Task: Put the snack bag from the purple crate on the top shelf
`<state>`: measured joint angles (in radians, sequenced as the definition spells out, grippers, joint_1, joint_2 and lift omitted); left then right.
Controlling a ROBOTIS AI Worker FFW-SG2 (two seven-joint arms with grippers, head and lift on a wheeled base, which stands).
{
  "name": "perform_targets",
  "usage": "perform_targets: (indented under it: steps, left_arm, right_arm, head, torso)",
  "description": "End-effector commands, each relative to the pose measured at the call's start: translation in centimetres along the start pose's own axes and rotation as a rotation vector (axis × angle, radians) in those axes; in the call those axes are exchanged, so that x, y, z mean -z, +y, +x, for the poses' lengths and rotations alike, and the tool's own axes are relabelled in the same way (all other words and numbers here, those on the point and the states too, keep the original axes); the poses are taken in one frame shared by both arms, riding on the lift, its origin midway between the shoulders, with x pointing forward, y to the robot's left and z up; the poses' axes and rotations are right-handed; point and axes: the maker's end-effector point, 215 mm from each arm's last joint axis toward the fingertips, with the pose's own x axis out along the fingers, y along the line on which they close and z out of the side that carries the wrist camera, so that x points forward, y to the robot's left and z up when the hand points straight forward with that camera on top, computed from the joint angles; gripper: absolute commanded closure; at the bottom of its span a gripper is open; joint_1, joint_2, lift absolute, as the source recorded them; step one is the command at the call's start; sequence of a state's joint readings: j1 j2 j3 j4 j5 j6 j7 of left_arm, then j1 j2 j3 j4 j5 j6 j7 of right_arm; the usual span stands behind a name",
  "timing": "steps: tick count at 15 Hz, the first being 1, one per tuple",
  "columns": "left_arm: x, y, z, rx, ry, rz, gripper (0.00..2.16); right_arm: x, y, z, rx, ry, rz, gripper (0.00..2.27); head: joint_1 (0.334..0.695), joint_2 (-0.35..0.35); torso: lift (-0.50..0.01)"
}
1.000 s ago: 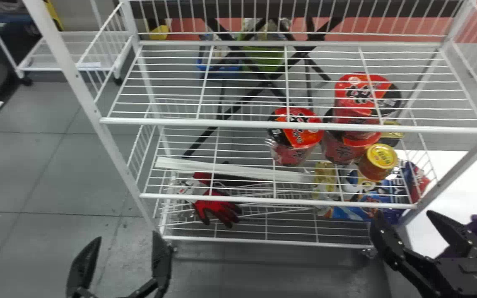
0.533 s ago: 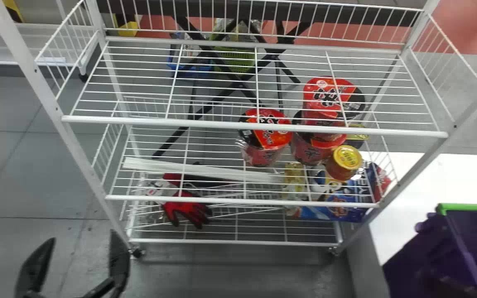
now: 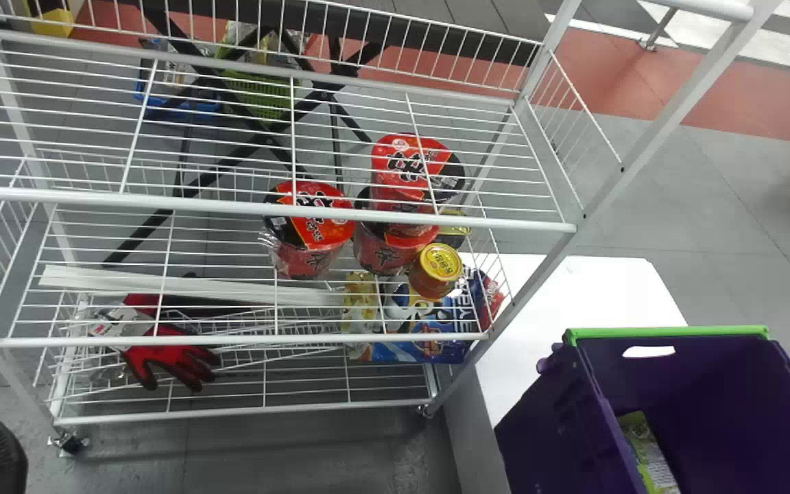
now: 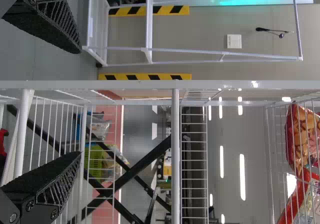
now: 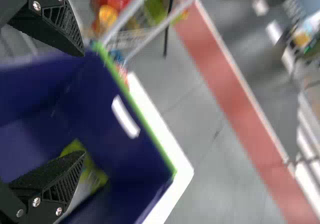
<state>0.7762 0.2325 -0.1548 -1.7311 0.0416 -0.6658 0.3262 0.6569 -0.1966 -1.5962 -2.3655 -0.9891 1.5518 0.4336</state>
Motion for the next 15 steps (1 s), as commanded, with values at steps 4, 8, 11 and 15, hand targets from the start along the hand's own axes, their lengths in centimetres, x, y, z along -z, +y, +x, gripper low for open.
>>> perform_targets:
  steps: [4, 8, 11, 15]
  left_arm:
    - [0.2, 0.2, -0.2, -0.003, -0.007, -0.005, 0.09]
    - [0.6, 0.6, 0.4, 0.016, -0.001, -0.001, 0.09]
    - [0.8, 0.7, 0.5, 0.018, 0.001, 0.002, 0.09]
    - [1.1, 1.1, 0.4, 0.012, 0.003, 0.002, 0.09]
  right_arm:
    - [14.8, -10.2, 7.4, 0.265, 0.486, 0.001, 0.13]
    - [20.5, -15.9, 7.6, 0.376, 0.672, 0.07, 0.14]
    - [22.7, -17.5, 8.8, 0.417, 0.779, 0.055, 0.14]
    - [26.1, -18.1, 9.4, 0.448, 0.92, 0.003, 0.16]
  head:
    - [0.695, -0.35]
    - [0.695, -0.35]
    - [0.695, -0.35]
    - [0.695, -0.35]
  torso:
    - [-0.452]
    - [-0.452]
    - [-0.452]
    - [-0.452]
